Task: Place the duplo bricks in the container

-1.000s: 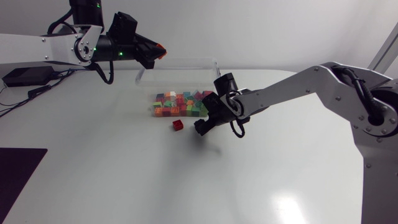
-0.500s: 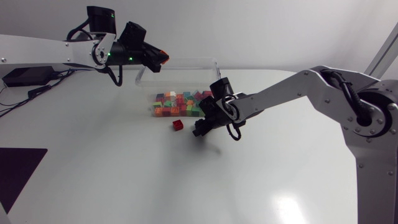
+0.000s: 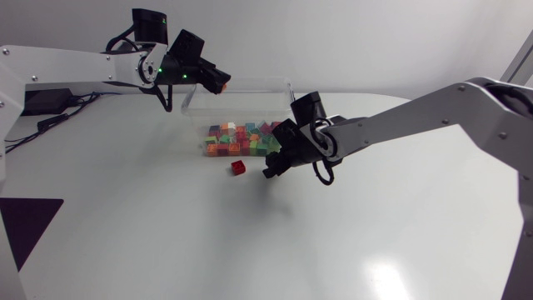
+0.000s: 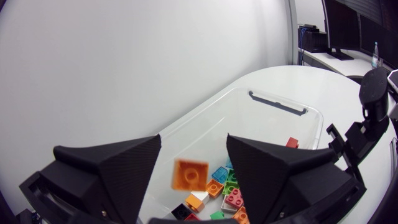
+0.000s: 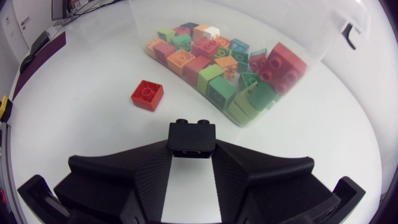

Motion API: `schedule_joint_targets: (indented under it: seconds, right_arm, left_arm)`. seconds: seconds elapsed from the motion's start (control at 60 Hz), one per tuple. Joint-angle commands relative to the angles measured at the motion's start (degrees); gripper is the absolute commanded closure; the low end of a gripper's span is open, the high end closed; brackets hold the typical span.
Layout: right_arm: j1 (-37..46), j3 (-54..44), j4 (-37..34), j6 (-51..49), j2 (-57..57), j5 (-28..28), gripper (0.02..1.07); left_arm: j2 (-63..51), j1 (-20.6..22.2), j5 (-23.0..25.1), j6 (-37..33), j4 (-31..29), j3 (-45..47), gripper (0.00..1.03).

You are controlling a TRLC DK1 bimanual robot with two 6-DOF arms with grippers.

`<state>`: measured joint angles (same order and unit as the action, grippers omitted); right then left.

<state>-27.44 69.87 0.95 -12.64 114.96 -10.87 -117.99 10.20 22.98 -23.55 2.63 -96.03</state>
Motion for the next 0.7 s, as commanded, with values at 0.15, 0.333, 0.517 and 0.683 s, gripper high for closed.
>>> schedule_joint_targets:
  seconds: [0.15, 0.333, 0.517, 0.683]
  right_arm:
    - [0.37, -4.30, -2.09, -1.24, -10.19, -1.17, 0.78]
    - [0.55, -5.88, -2.71, -1.24, -14.94, -1.43, 0.78]
    - [0.99, -5.71, -4.47, -1.15, -19.42, -1.52, 0.78]
    - [2.04, -4.74, -7.19, -1.15, -23.90, -1.61, 0.78]
  left_arm:
    - [11.73, -1.50, -0.31, -0.09, -0.52, 10.60, 0.05]
    - [23.25, -2.73, 4.97, -3.87, -1.75, 23.26, 0.06]
    - [27.64, -1.14, 7.60, -13.54, -9.40, 31.78, 0.06]
    - [25.53, 1.84, 6.90, -19.60, -11.60, 37.58, 0.06]
